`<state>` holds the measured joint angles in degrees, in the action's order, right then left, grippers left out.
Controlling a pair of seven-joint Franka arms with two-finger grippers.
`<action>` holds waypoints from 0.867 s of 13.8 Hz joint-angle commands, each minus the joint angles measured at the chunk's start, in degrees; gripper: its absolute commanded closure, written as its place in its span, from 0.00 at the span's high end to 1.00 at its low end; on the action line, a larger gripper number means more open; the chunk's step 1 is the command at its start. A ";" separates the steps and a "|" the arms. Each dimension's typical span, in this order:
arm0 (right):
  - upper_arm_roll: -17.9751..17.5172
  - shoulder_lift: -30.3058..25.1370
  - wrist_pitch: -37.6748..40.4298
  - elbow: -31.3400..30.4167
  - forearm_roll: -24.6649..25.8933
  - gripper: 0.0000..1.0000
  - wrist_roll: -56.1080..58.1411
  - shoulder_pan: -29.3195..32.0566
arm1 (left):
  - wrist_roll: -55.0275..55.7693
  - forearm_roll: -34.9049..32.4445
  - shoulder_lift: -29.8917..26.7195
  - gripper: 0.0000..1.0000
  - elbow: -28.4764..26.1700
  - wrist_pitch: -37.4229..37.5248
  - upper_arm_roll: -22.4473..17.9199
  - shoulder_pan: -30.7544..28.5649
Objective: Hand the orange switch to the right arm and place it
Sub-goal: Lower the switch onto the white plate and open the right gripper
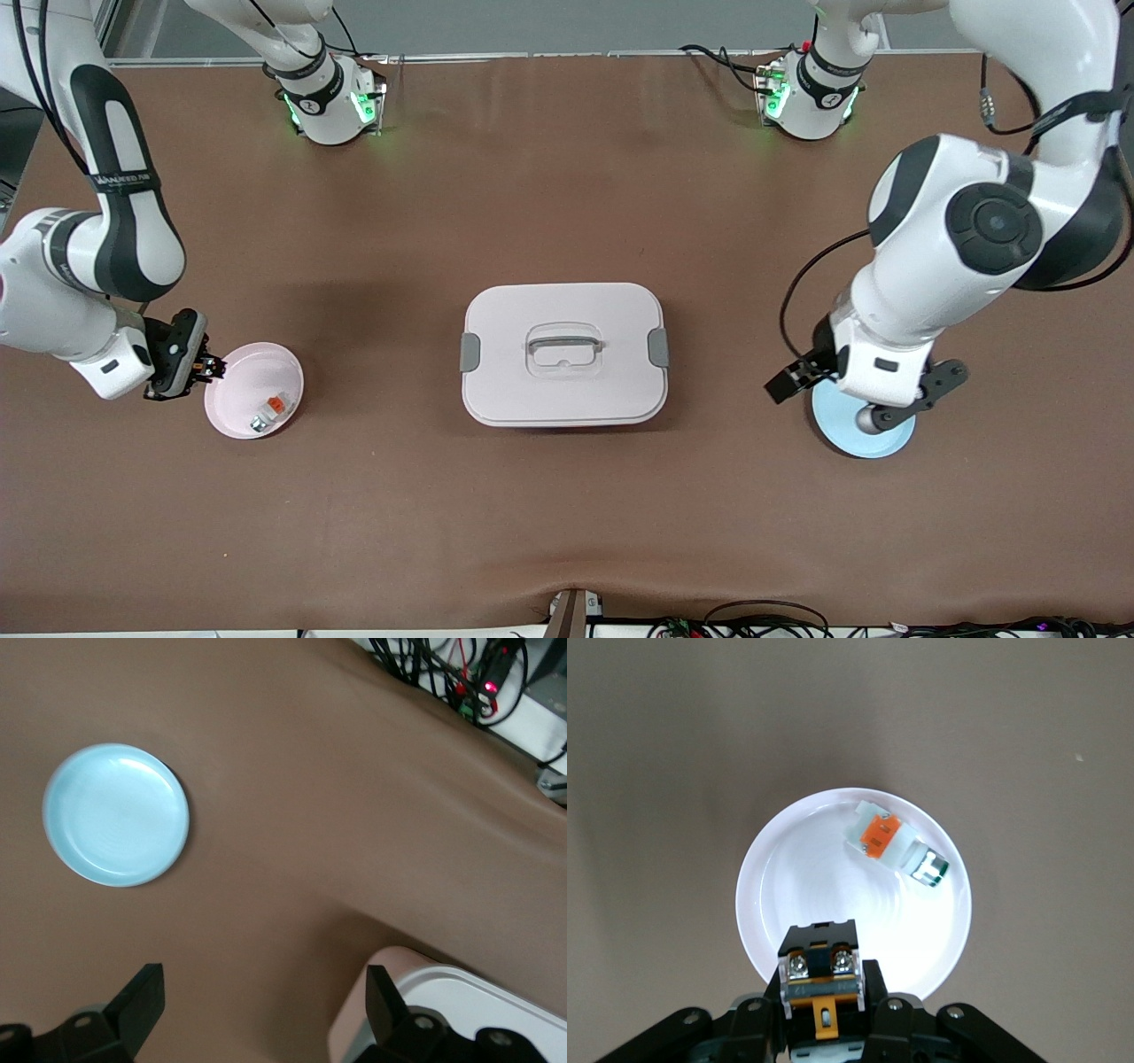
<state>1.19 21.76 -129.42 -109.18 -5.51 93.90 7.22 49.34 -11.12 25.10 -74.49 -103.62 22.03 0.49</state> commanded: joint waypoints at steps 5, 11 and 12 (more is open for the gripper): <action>-1.01 4.08 -8.73 -2.61 0.94 0.00 6.65 0.87 | -27.41 -0.31 -10.32 1.00 -1.54 9.39 -2.59 -8.23; -0.93 5.57 -14.98 -6.40 0.85 0.00 5.60 1.74 | -37.82 6.10 -26.13 1.00 -17.24 8.19 -19.03 2.84; -1.01 5.83 -15.85 -6.92 0.85 0.00 4.55 1.92 | -37.74 6.11 -27.46 1.00 -18.23 8.18 -19.22 3.02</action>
<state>1.09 27.56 -143.77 -115.07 -5.49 99.42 7.58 12.43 -6.25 3.99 -85.06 -93.04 5.12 1.63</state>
